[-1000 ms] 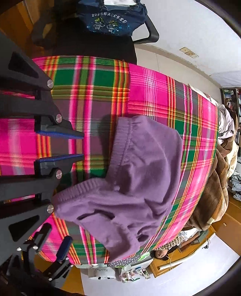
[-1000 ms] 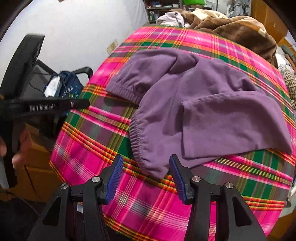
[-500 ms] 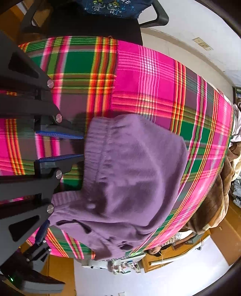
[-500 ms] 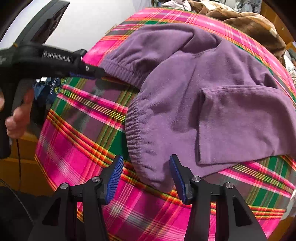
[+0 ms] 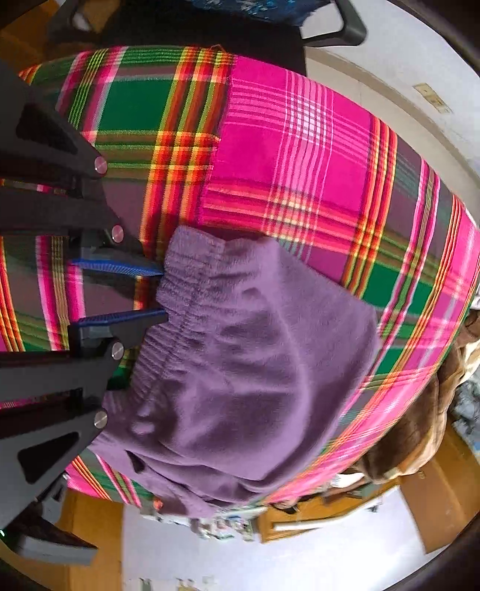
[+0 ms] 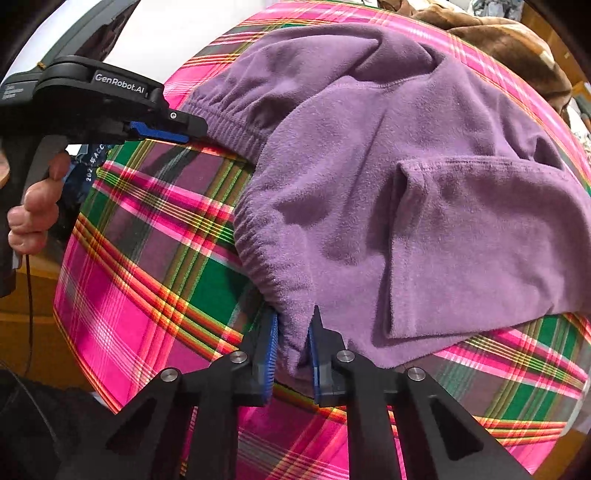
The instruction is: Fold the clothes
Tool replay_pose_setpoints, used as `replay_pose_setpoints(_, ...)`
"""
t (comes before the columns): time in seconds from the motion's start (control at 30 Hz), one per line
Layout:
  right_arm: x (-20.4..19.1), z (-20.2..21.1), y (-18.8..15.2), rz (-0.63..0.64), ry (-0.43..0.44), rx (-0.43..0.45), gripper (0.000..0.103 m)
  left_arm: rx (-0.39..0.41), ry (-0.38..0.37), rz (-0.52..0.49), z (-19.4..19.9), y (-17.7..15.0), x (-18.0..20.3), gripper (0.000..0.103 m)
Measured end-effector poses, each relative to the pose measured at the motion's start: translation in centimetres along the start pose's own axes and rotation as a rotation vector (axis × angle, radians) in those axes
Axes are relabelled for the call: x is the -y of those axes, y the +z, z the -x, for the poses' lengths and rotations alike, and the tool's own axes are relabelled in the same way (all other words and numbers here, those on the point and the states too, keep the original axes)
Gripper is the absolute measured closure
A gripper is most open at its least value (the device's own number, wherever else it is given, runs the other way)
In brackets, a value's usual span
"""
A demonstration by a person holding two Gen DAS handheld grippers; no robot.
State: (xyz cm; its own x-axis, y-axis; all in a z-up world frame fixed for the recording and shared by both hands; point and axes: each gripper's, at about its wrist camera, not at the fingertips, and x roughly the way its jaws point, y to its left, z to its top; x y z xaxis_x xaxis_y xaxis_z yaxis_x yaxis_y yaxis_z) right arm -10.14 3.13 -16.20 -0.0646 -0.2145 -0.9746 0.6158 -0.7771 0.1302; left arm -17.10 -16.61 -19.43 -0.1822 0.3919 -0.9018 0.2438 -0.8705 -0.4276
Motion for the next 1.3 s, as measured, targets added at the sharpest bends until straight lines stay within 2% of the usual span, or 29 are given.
replay_pose_setpoints(0.13, 0.0, -0.2, 0.3, -0.002, 0.006, -0.008, 0.090, 0.015, -0.031, 0.040, -0.2, 0.7, -0.4, 0.084)
replay_pose_setpoints(0.17, 0.0, -0.1, 0.3, -0.003, 0.010, -0.009, 0.090, 0.022, -0.047, 0.055, -0.2, 0.9, -0.7, 0.086)
replay_pose_setpoints(0.23, 0.0, -0.1, 0.4, -0.006, 0.019, -0.011, 0.091, 0.038, -0.060, 0.068, -0.1, 1.2, -1.0, 0.098)
replay_pose_setpoints(0.27, 0.0, 0.0, 0.5, -0.008, 0.026, -0.011, 0.091, 0.046, -0.062, 0.069, 0.0, 1.4, -1.0, 0.099)
replay_pose_setpoints(0.57, -2.5, 2.6, 2.5, -0.016, 0.168, 0.035, 0.092, 0.140, -0.068, 0.008, 3.5, 3.9, -0.9, 0.100)
replay_pose_setpoints(0.7, -4.1, 3.6, 3.6, -0.013, 0.251, 0.059, 0.092, 0.201, -0.059, -0.014, 6.8, 5.7, -2.9, 0.101)
replay_pose_setpoints(0.8, -4.7, 3.2, 3.9, -0.013, 0.275, 0.033, 0.092, 0.232, -0.043, -0.020, 8.4, 6.1, -3.7, 0.103)
replay_pose_setpoints(0.87, -5.1, 2.8, 3.9, -0.014, 0.284, 0.010, 0.092, 0.227, -0.024, -0.026, 8.5, 5.8, -4.5, 0.103)
replay_pose_setpoints(0.93, -5.4, 2.4, 4.0, -0.015, 0.292, -0.013, 0.088, 0.176, 0.000, -0.041, 6.9, 5.6, -4.9, 0.102)
replay_pose_setpoints(1.07, -6.1, 1.6, 4.0, -0.016, 0.309, -0.060, 0.082, 0.113, 0.018, -0.074, 5.2, 2.8, -6.0, 0.102)
replay_pose_setpoints(1.2, -6.7, 1.1, 4.2, -0.014, 0.319, -0.094, 0.071, 0.139, -0.011, -0.071, 5.8, 0.7, -6.7, 0.102)
replay_pose_setpoints(1.3, -6.0, 2.0, 4.9, 0.009, 0.286, -0.043, 0.066, 0.149, -0.020, -0.057, 6.2, -0.6, -7.1, 0.102)
